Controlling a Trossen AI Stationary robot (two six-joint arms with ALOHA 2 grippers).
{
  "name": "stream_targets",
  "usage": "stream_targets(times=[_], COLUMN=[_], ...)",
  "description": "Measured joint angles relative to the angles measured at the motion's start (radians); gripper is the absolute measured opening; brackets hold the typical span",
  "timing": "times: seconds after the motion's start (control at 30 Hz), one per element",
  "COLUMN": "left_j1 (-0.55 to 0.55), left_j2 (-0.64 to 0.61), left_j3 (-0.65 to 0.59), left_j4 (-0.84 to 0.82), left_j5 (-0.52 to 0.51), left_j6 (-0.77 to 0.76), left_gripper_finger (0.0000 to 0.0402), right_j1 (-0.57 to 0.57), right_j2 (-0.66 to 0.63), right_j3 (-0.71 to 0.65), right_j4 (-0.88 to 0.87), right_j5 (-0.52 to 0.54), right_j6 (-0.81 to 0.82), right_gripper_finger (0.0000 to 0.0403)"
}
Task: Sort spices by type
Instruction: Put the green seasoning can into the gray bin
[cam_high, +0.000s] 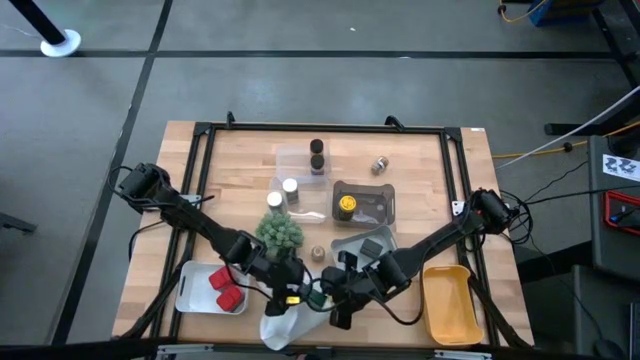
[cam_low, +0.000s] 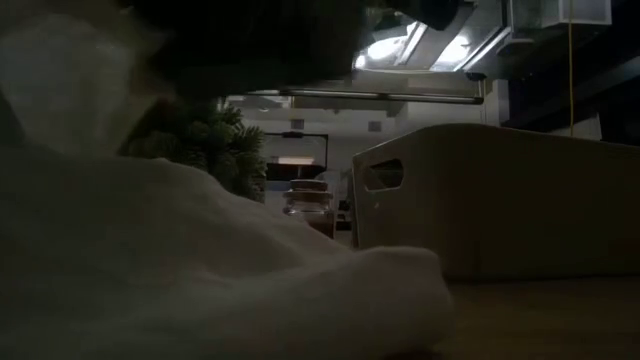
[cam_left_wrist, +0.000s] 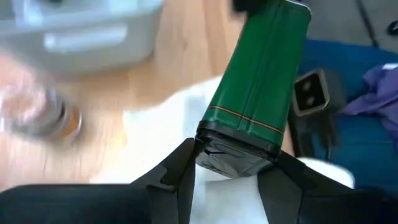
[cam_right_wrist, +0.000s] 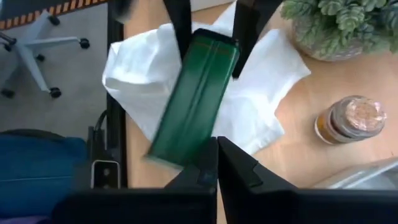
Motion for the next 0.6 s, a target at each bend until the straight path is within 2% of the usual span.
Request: stream_targets(times=[0.23,0.33,0.43,0.6], left_j1=[0.0,0.0,0.0,0.0], left_j2=[0.0,0.001,0.001,0.001], left_j3=[0.0,0.0,0.0,0.0], left_j4=[-0.102,-0.102,-0.105,-0.104], left_j5=[-0.003,-0.003,-0.003,-0.003], left_j6=[-0.079,-0.079,-0.079,-0.078], left_gripper_finger=[0.0126,0.0127,0.0127,0.0127], right_j1=[-0.007,-0.015,-0.03,-0.056], right_j2=[0.001,0.003,0.009,0.012], right_j3=[0.0,0.0,0.0,0.0], right_j4=[0.016,0.017,0.02,0.02], right_j5=[-0.051,-0.123,-0.185,-0.2], right_j6=[0.026,0.029,0.048,0.104], right_gripper_finger=[0.0005,0.0013,0.0043,0.0121])
